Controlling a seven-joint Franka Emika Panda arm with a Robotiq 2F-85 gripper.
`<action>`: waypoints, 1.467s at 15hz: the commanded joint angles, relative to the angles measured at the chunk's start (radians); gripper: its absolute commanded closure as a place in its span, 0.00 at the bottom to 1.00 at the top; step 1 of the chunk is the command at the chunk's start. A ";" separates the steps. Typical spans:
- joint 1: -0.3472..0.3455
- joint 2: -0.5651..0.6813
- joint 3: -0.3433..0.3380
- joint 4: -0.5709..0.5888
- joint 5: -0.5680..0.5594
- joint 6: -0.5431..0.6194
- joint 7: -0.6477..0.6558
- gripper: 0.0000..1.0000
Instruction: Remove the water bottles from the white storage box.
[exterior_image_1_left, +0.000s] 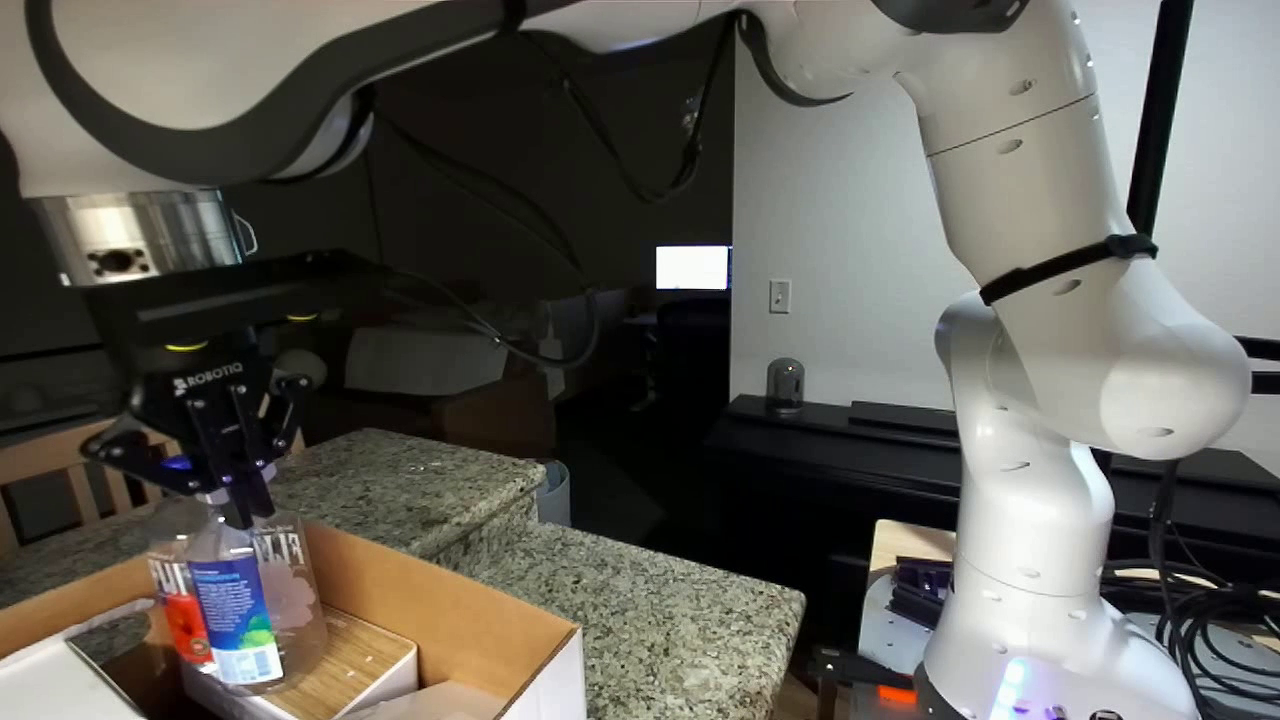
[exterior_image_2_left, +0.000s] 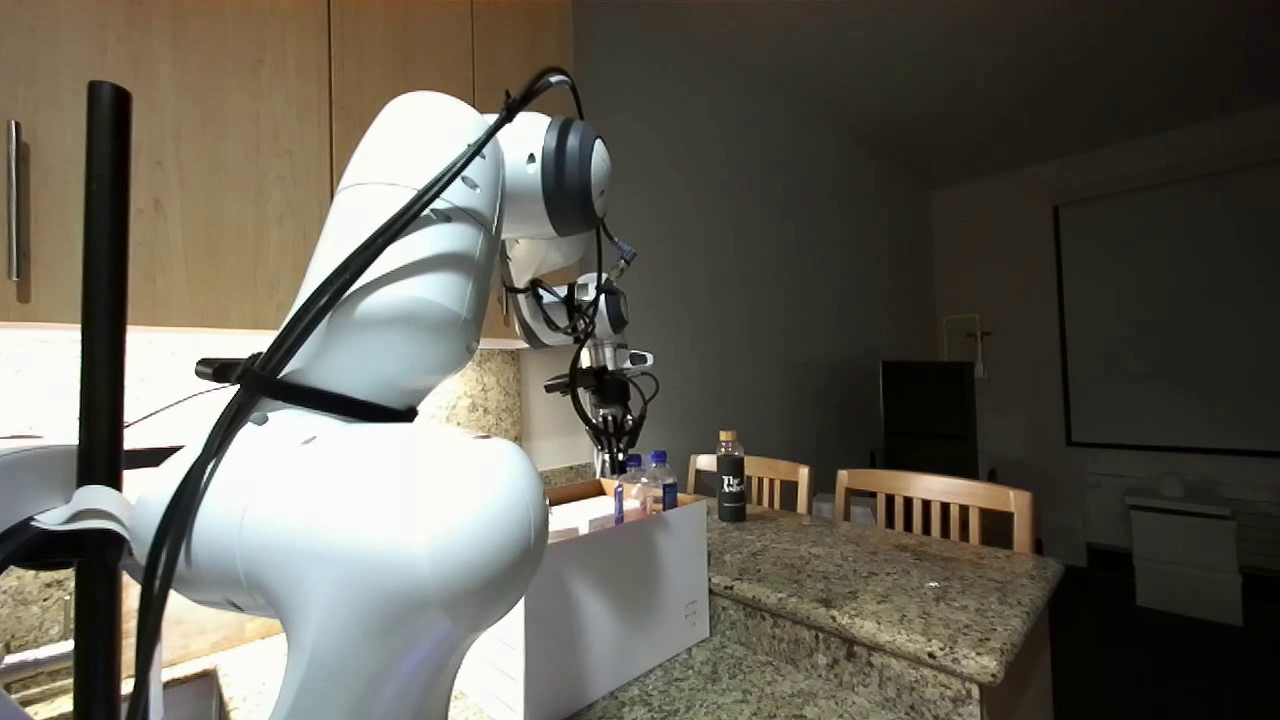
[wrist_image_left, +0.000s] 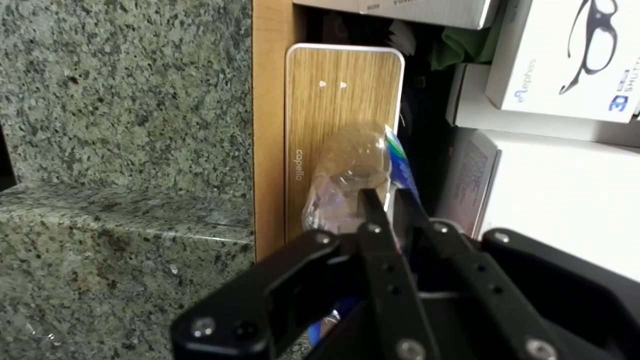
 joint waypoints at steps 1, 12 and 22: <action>0.013 -0.006 -0.017 0.013 -0.005 -0.016 0.043 0.56; -0.003 -0.008 -0.037 0.010 0.014 0.059 0.038 0.46; 0.000 -0.013 -0.038 0.014 0.018 0.030 0.038 0.84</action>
